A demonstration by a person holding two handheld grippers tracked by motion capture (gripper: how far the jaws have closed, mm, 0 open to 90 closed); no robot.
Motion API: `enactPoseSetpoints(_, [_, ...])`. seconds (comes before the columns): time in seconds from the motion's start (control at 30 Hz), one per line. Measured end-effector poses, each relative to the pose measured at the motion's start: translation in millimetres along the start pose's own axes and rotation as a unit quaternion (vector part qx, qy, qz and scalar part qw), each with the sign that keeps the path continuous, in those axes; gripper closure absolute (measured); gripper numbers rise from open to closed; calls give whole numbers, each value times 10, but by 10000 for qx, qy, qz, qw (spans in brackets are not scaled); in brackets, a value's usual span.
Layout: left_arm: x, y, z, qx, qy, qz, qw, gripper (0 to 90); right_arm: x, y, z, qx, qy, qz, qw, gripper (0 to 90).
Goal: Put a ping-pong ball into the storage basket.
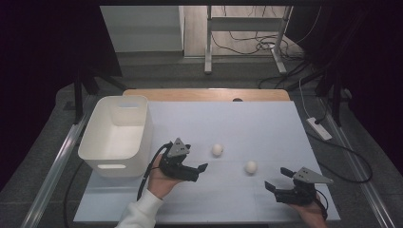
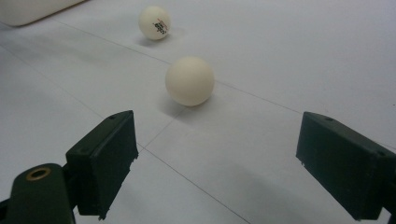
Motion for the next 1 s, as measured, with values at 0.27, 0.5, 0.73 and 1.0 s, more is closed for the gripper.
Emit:
enactPoseSetpoints(0.27, [-71,-30,123,60,96,60,9999,107,-8,-1,-10,12,-18,6,10000,120])
enactPoseSetpoints(0.5, [-118,-15,201,51,152,70,9998,108,-1,-7,-6,17,0,-23,10000,120])
enactPoseSetpoints(0.73, [-151,-11,300,8,249,82,9997,109,-2,-7,-2,4,3,-23,10000,120])
enactPoseSetpoints(1.0, [-172,48,375,-38,322,46,9995,112,8,-17,10,-5,10,-2,10000,120])
Point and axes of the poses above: each handheld gripper's, and its own axes: z roughly forward along the jaws, x roughly out of its underside, y roughly to its left, the point moved 2 cm from there along z, roughly forward along the jaws, and after that the axes turned 6 degrees about -z, right-handed, at the moved point
